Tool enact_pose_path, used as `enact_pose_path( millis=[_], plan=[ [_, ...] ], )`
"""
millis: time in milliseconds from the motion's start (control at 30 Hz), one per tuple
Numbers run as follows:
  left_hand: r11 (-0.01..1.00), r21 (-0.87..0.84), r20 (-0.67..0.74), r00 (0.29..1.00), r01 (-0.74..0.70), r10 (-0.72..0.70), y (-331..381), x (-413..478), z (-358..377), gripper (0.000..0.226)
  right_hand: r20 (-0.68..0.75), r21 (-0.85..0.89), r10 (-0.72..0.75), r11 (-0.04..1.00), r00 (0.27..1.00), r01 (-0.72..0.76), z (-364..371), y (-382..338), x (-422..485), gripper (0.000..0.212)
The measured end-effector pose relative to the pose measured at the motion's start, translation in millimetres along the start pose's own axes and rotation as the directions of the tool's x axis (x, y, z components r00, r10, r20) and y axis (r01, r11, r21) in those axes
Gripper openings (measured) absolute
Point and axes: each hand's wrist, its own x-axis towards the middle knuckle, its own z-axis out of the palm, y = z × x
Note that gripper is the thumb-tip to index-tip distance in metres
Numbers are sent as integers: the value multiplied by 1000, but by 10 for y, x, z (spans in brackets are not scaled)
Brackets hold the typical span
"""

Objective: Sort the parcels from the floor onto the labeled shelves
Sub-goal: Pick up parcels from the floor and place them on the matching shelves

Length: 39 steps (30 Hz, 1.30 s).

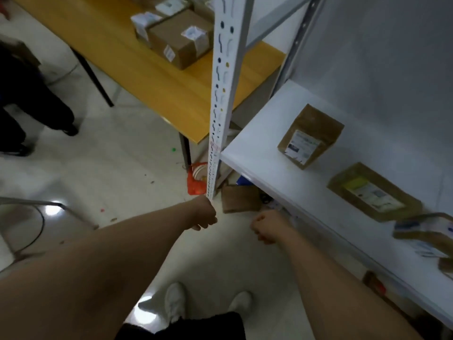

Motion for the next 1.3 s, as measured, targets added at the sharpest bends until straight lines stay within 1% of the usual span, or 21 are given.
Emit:
enact_pose_path(
  millis=[100,233,367,500,600,633,667,700,733,767,800,900,933,1000,1033,1100,1167,1200,1233,1267,1300],
  plan=[
    [997,-71,22,1000,20,-19,-117,249,118,28,-34,58,39,998,999,-37,173,209,294,11],
    [992,-121,71,997,28,-20,-220,713,392,28,-93,49,67,997,993,-63,366,492,791,8],
    [987,-158,85,996,37,-24,-410,1553,618,29,-134,38,36,999,990,-31,625,789,1708,6],
    [960,-275,46,998,57,-46,-684,2540,881,27,-132,56,2,998,991,5,914,1078,2676,4],
    [943,-330,28,999,49,-42,-882,3393,1139,31,-174,22,-8,1000,985,12,1094,1356,3550,27],
    [937,-346,15,999,37,-34,-932,3642,1221,32,-184,6,-8,1000,983,9,1131,1434,3817,31],
    [930,-367,-1,1000,19,-21,-981,3873,1298,31,-195,14,4,1000,981,-1,1163,1514,4076,29],
    [918,-398,-22,1000,2,-12,-1019,4087,1365,29,-201,35,12,999,980,-5,1184,1586,4308,24],
    [901,-434,-42,999,-11,-8,-1050,4287,1430,25,-210,82,27,997,977,-10,1197,1661,4533,31],
    [882,-470,-56,998,-20,-7,-1085,4467,1497,22,-221,125,45,992,974,-17,1207,1740,4752,50],
    [860,-509,-64,998,-27,-6,-1121,4629,1554,23,-237,156,59,988,970,-22,1221,1802,4939,60],
    [780,-620,-90,995,-80,31,-1193,5048,1663,18,-288,224,29,974,957,38,1262,1929,5418,70],
    [756,-649,-93,995,-90,38,-1213,5174,1683,23,-311,240,19,969,950,59,1269,1956,5557,72],
    [732,-674,-114,993,-100,31,-1241,5391,1693,55,-324,285,-10,952,946,108,1264,1973,5814,79],
    [727,-679,-120,992,-103,29,-1248,5489,1696,63,-313,325,-21,937,950,128,1255,1975,5923,83],
    [696,-710,-118,993,-105,30,-1266,5647,1704,65,-302,383,-25,912,953,145,1229,1976,6074,91],
    [645,-758,-98,994,-100,39,-1293,5732,1728,57,-325,362,4,925,946,120,1236,2033,6092,94],
    [645,-759,-92,995,-86,25,-1326,5732,1744,53,-322,344,22,934,947,95,1265,2092,6046,91],
    [668,-742,-84,996,-58,-7,-1379,5701,1765,55,-295,341,34,937,955,72,1324,2169,5977,85],
    [703,-711,-64,996,-8,-54,-1462,5650,1798,67,-257,348,59,937,965,35,1396,2268,5887,81],
    [746,-662,-31,992,69,-120,-1574,5588,1837,79,-217,353,112,935,970,-29,1473,2379,5783,84]
  ],
)
